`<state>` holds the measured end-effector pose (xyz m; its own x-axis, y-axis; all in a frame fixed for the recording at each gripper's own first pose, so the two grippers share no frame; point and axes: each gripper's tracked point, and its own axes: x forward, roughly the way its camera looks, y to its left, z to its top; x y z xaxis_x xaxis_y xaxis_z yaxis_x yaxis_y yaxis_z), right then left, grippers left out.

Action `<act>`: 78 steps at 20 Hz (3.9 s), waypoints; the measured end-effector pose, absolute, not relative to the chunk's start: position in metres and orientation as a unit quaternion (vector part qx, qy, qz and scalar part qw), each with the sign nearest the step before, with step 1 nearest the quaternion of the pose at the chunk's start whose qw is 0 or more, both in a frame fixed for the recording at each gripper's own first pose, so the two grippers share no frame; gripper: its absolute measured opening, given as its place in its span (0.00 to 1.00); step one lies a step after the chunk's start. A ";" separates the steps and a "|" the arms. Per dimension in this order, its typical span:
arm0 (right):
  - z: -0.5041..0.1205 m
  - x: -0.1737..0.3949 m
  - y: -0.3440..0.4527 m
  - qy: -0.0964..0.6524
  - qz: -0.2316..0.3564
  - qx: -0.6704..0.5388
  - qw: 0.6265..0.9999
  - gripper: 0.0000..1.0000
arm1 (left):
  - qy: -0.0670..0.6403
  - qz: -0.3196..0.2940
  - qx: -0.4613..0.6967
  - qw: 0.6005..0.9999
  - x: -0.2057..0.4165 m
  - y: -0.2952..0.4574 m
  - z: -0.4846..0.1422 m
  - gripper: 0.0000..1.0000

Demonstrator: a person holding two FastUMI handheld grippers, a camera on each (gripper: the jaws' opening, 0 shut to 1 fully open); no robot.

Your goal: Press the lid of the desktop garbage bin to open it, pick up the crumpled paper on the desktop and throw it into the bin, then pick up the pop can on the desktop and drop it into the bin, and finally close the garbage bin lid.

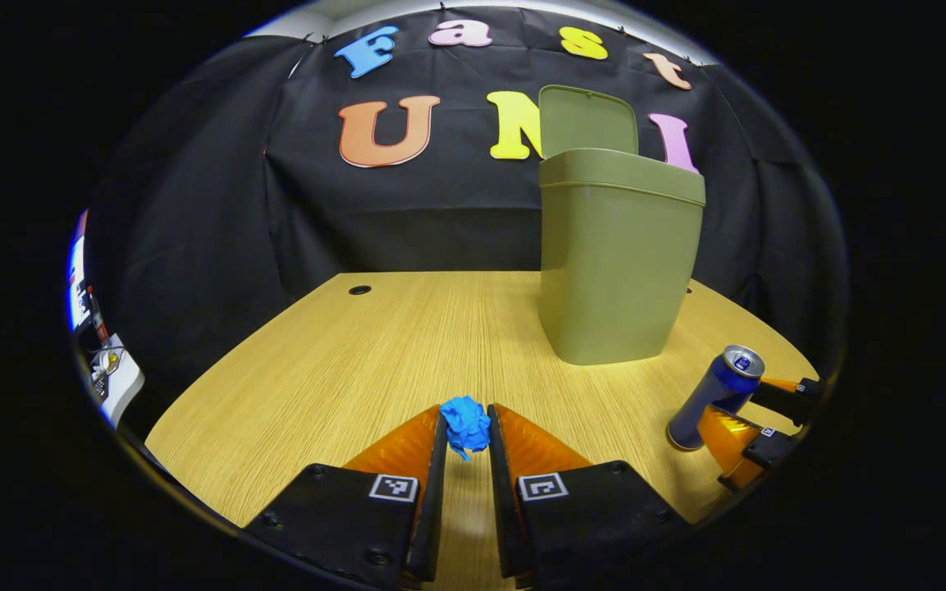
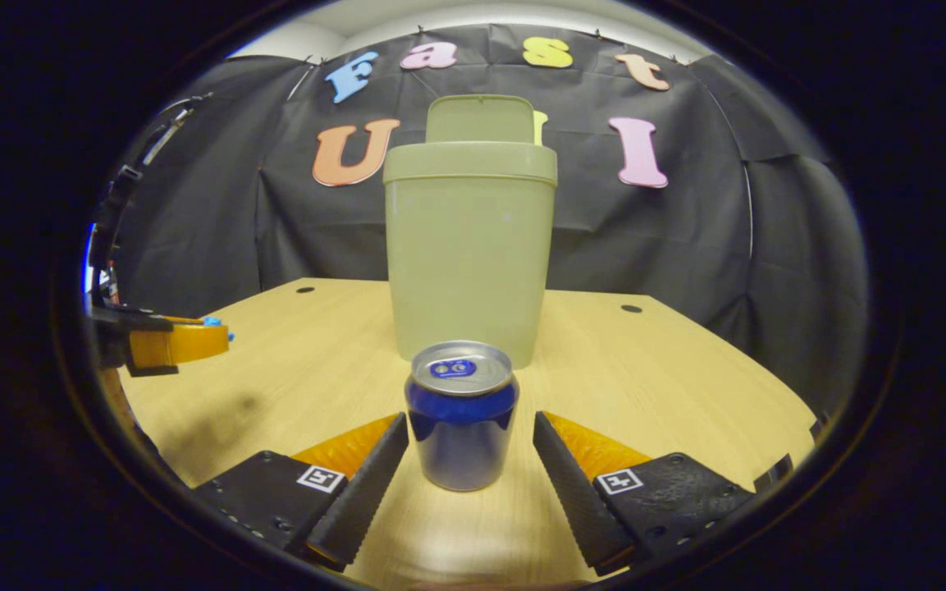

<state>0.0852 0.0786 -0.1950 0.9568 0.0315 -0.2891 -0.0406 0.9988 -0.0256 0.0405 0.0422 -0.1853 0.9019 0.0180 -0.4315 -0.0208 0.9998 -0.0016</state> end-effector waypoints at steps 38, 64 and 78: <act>-0.065 0.015 0.025 0.039 0.046 0.013 0.998 0.81 | 0.099 0.001 -0.026 0.995 0.067 -0.008 -0.044 0.30; -0.072 0.023 0.010 0.067 0.043 0.038 0.996 0.81 | 0.032 -0.047 0.039 0.998 0.294 -0.111 0.066 0.36; -0.059 0.020 0.002 0.055 0.041 0.050 0.996 0.81 | 0.089 -0.056 -0.045 0.993 0.288 -0.132 0.033 0.92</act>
<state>0.0201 0.0021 -0.0588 0.9905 0.0878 -0.1056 -0.0767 0.9915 0.1050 0.2878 -0.1321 0.0333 0.9779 -0.1200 -0.1713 0.1040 0.9896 -0.0996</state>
